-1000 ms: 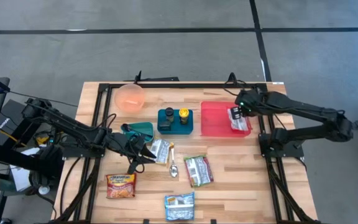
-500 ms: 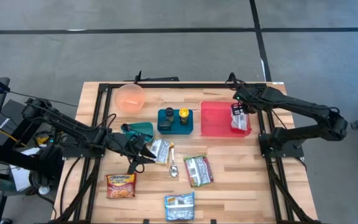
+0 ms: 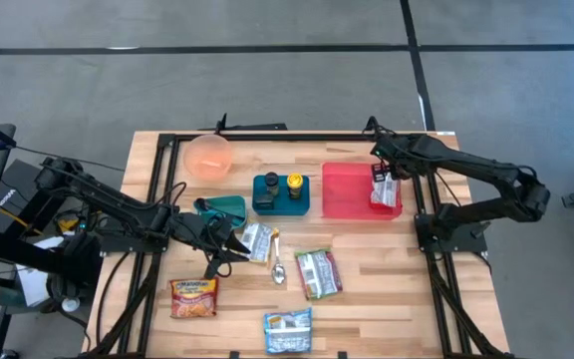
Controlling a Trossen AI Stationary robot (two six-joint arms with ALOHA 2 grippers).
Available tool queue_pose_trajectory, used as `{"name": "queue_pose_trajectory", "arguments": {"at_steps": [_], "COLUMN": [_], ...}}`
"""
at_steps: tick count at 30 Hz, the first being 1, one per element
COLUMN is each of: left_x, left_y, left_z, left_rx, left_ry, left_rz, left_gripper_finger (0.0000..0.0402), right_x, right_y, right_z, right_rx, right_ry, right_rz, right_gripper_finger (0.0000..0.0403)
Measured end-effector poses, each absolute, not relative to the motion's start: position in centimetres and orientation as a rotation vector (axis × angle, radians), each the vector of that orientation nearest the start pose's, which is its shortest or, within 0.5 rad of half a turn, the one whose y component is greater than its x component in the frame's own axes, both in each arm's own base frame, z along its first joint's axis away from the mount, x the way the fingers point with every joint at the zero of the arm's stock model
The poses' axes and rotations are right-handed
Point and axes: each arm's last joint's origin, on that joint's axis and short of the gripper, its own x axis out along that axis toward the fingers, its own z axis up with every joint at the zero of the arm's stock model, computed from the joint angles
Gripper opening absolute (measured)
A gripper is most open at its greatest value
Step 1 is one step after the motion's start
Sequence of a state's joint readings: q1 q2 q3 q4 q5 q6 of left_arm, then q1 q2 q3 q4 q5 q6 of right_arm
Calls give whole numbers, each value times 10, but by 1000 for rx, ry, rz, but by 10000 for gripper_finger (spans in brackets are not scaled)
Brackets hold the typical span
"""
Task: Pick & Place Food Item
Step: Put the red noodle pack into the pink bin, then put the green noodle pack into the pink bin
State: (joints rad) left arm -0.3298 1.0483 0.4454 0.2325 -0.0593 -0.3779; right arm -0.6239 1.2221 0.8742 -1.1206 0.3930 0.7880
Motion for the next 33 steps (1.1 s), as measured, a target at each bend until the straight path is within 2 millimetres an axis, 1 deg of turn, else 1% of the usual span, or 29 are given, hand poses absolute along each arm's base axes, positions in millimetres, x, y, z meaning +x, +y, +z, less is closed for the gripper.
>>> {"name": "queue_pose_trajectory", "arguments": {"at_steps": [6, 10, 19, 23, 30, 33], "left_x": [203, 203, 203, 203, 203, 203], "left_y": [-68, -68, -68, -68, -68, -68], "left_z": [208, 208, 208, 208, 208, 208], "left_rx": [-300, -300, -300, -300, -300, -300], "left_ry": [410, 410, 410, 410, 410, 410], "left_rz": [-195, -195, -195, -195, -195, -195], "left_gripper_finger": [95, 95, 95, 95, 95, 95], "right_x": [148, 148, 148, 148, 151, 154], "right_y": [-120, -120, -120, -120, -117, -114], "right_z": [230, 230, 230, 230, 230, 234], "right_rx": [746, 743, 733, 727, 697, 680], "right_ry": [1123, 1125, 1133, 1140, 1159, 1158], "right_rz": [-1375, -1373, -1363, -1357, -1323, -1299], "right_gripper_finger": [3, 14, 78, 98, 103, 102]}}
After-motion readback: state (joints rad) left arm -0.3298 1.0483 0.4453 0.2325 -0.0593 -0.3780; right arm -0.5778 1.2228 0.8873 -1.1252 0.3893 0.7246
